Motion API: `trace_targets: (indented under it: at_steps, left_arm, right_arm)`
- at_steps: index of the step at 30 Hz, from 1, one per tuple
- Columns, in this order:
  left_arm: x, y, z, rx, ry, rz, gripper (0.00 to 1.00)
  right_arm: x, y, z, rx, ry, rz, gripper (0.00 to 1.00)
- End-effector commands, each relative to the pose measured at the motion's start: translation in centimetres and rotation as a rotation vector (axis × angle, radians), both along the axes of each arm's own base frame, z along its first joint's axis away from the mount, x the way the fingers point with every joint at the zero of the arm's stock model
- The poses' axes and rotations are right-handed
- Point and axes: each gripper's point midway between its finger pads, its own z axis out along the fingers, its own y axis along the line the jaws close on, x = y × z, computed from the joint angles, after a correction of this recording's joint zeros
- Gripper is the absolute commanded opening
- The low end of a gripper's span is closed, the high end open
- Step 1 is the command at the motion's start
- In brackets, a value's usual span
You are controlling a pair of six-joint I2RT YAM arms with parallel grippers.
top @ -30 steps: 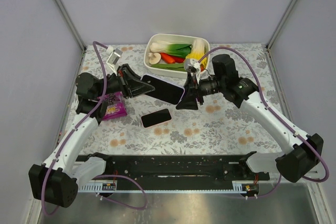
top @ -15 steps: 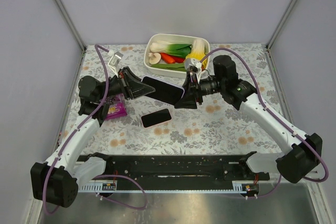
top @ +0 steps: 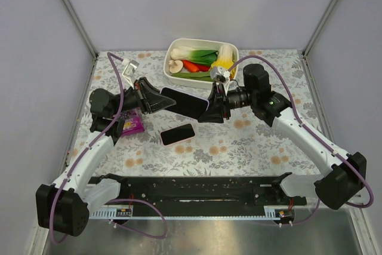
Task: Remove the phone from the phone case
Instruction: Remove the phone case from the phone.
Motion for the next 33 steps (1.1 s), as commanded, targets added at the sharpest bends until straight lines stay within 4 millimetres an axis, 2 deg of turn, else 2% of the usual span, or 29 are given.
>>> trace_targets:
  at_steps: [1,6,14,20,29,33]
  left_arm:
    - [-0.7,0.5,2.3,-0.053,-0.102,0.035,0.0]
    - [-0.5,0.7,2.6,-0.07,-0.095,0.049,0.0]
    - [-0.1,0.9,2.5,-0.078,-0.083,0.063,0.0]
    - [-0.1,0.9,2.4,-0.083,-0.075,0.066,0.0]
    - [0.6,1.3,1.9,-0.104,-0.027,0.097,0.0]
    - [1.5,1.6,1.3,-0.102,0.005,0.132,0.0]
  right_arm:
    - [-0.5,-0.1,1.6,0.053,-0.051,0.033,0.41]
    - [-1.0,-0.2,1.3,0.053,-0.042,0.052,0.46]
    - [-1.2,-0.3,1.2,0.057,-0.048,0.054,0.48]
    - [-1.2,-0.1,1.4,0.065,-0.021,0.061,0.41]
    - [-1.7,-0.2,2.4,0.092,-0.046,0.088,0.15]
    - [-2.4,-0.5,3.3,0.108,-0.066,0.116,0.09]
